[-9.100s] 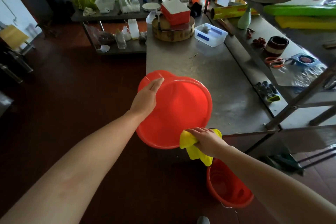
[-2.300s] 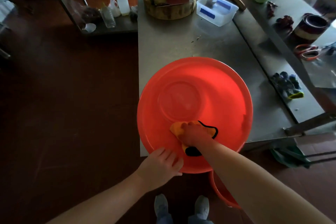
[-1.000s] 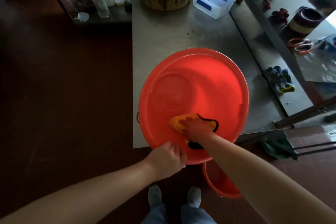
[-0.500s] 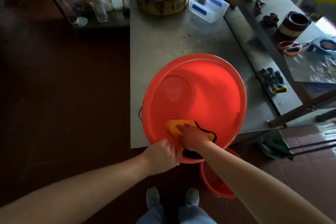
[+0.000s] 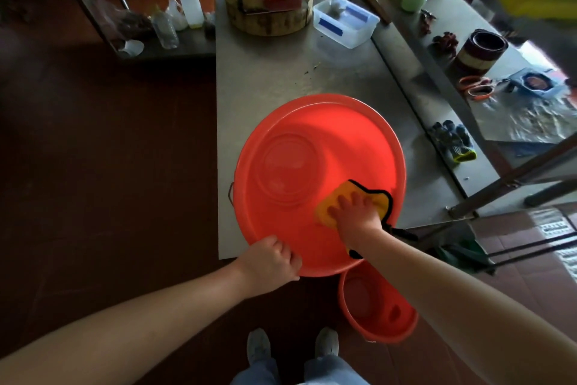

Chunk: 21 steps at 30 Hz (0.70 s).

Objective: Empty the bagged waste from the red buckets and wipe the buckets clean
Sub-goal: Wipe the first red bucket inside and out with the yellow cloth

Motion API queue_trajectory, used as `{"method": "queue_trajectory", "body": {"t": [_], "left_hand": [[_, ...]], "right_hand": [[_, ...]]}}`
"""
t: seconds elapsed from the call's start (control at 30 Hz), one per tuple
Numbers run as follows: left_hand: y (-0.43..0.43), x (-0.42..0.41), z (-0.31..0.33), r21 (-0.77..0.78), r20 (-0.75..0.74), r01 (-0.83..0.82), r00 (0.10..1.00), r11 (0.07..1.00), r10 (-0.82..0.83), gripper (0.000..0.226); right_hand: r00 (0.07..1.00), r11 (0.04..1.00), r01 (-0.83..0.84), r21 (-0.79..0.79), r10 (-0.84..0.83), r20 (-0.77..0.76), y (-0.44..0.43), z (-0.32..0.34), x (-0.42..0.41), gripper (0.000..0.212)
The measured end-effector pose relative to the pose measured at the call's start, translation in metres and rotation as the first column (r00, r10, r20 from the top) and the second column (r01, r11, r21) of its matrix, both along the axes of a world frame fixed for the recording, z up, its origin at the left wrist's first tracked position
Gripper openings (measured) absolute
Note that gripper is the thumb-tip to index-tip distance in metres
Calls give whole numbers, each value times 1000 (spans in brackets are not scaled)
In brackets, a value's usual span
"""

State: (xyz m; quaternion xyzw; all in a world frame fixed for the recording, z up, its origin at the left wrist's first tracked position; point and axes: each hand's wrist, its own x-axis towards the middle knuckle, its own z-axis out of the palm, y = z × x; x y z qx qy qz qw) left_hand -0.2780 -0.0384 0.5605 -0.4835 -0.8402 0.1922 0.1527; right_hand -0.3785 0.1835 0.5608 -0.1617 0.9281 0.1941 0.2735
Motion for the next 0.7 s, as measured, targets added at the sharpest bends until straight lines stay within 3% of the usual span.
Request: {"method": "queue_trajectory", "body": {"t": [0.17,0.33,0.43,0.57,0.7], "left_hand": [[1,-3,5,0,10,15,1000,1000,-15,41],[-4,-3,3,-6,13,15,1000,1000,-15,44],[-4,-4,6,13,46,-33,998,999,32,46],[-3,-5,11,13,63,-51,997,999,50,45],[0,-6,16,4,71,-43,997,999,42,44]], "right_hand": [[968,944,211,-252,-166,186,-38,-2,36,59],[947,886,275,-373,-182,265,-58,-1,45,58],[963,919,209,-336,-132,236,-41,7,41,59],[995,977,93,-192,-85,53,-8,20,32,55],[995,990,98,-101,-101,-23,-8,25,37,52]]}}
